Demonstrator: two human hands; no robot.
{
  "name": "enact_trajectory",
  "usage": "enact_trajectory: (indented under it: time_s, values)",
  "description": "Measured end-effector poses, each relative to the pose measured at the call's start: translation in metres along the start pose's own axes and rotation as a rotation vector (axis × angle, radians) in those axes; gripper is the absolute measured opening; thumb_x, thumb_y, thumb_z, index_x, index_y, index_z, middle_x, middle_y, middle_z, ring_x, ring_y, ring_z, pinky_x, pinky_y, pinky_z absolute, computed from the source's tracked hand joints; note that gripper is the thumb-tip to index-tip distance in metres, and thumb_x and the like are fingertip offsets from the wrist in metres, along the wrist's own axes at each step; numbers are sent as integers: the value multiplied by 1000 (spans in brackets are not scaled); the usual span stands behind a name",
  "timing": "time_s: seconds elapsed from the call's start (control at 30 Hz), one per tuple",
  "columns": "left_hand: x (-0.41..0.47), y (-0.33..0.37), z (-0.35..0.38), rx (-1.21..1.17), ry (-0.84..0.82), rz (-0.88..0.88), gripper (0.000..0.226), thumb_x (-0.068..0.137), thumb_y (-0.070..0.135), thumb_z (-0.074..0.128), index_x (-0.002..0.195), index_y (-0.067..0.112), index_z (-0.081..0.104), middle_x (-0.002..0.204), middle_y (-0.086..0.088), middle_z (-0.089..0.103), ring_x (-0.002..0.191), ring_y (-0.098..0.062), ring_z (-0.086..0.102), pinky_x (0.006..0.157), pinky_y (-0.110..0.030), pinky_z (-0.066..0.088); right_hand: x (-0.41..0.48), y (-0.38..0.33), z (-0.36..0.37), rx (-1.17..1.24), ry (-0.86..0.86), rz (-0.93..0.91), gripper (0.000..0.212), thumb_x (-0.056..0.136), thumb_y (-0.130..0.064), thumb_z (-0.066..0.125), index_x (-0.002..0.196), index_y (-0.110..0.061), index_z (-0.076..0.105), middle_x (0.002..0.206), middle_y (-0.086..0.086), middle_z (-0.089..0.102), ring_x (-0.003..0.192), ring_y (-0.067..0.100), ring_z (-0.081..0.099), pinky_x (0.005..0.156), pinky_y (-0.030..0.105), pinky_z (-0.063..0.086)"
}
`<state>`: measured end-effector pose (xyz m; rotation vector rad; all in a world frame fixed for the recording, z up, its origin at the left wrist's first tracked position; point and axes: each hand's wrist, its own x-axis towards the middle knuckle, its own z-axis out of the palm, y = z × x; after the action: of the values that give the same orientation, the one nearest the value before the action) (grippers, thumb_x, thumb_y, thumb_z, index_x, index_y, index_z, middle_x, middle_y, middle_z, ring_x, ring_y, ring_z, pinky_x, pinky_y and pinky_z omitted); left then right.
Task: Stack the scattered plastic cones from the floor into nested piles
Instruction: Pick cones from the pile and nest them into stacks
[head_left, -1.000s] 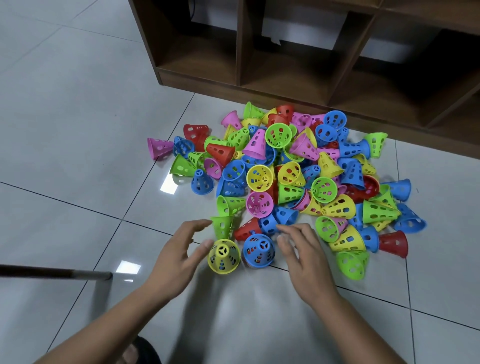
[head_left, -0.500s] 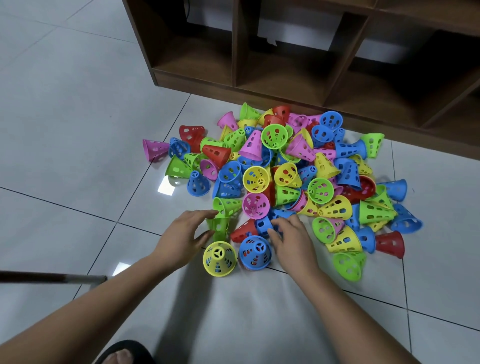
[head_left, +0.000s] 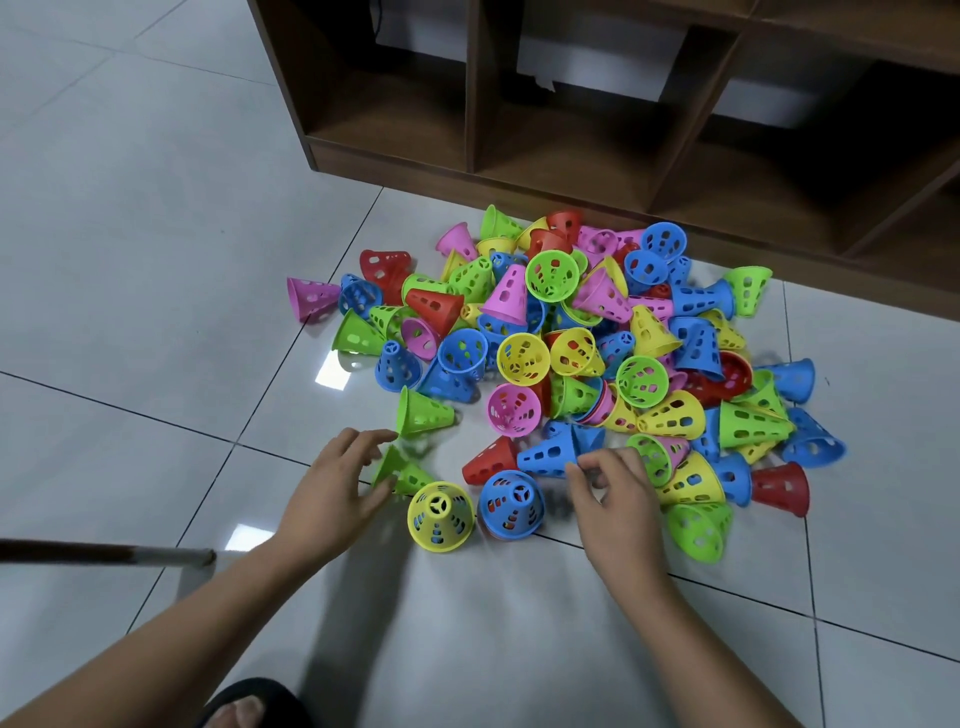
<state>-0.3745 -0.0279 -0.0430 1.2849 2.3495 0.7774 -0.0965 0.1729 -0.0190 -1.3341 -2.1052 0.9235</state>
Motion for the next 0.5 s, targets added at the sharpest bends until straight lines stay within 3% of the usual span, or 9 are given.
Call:
enact_trajectory:
  time_s: [0.1,0.2,0.33,0.5]
  values:
    - [0,1,-1,183,-16,128,67,78,25,89,138,36,62,141,6,52,123,-21,53,97,-40,48,-12,11,-4,87,16,73,15,100,-23,71,91,-32,64,96,-12,60,89,11,64,75,39,56]
    - [5,3,-2,302,-103,219,72,72,31,90,138,38,61,152,11,52,137,-24,49,97,-43,45,-27,24,-4,184,-35,209,17,102,-24,70,93,-37,63,91,-14,70,86,9,68,79,42,59]
    - [8,0,4,361,-140,229,61,77,45,88,132,41,62,136,18,61,134,-18,53,94,-36,40,-48,44,-2,152,-110,307,17,102,-33,68,111,-45,61,94,-16,73,89,6,72,84,46,61]
    - [-1,-10,10,411,-106,163,55,75,47,87,125,38,66,115,14,64,110,-23,59,88,-38,44,-59,44,-1,161,-101,338,52,100,-21,70,136,-51,48,92,-10,73,86,10,73,82,44,60]
